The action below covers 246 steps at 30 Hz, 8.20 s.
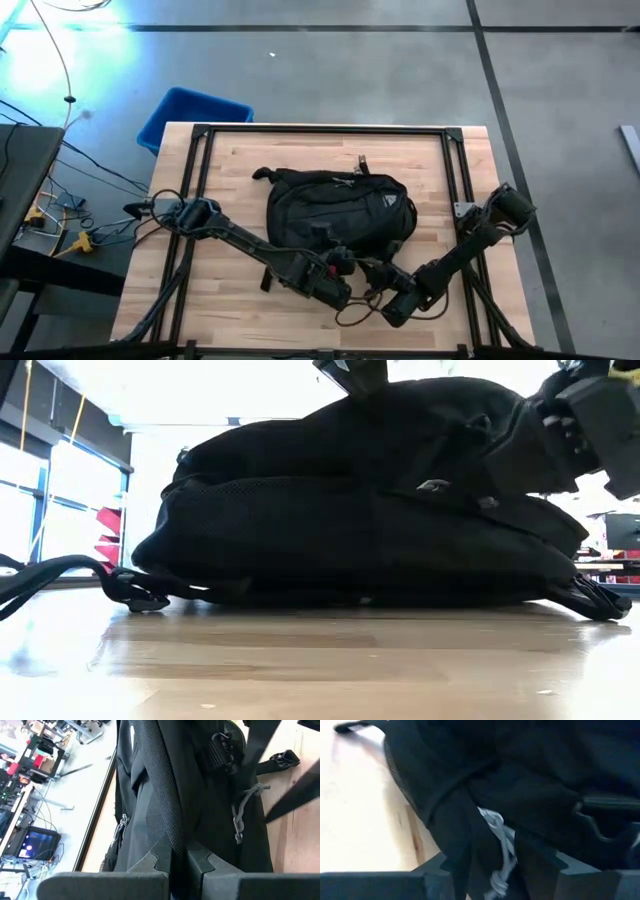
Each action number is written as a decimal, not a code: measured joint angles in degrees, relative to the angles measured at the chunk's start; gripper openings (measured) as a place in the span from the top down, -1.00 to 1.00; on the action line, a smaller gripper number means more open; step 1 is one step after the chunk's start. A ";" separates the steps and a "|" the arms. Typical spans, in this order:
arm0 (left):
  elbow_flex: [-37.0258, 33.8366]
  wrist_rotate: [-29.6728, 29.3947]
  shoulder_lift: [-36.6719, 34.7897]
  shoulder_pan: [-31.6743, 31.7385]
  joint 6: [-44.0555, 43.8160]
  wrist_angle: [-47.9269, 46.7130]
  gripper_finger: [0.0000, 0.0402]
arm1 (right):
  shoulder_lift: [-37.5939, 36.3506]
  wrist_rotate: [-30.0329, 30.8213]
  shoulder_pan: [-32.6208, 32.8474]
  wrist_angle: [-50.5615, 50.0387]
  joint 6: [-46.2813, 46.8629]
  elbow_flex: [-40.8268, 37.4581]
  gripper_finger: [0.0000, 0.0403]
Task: Unpack backpack
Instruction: Close the black backpack
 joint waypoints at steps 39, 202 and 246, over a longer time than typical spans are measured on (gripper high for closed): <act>-11.21 1.36 -0.13 2.19 -4.79 -0.59 1.00 | -4.44 -10.98 -0.23 -7.60 -4.15 0.28 0.99; -22.56 7.72 3.48 -3.40 30.97 41.97 0.92 | -4.92 -23.80 7.01 -19.85 2.23 8.85 1.00; -24.31 -9.47 -5.85 -13.15 -2.33 9.08 1.00 | -10.21 -15.95 19.20 -40.13 23.38 10.43 1.00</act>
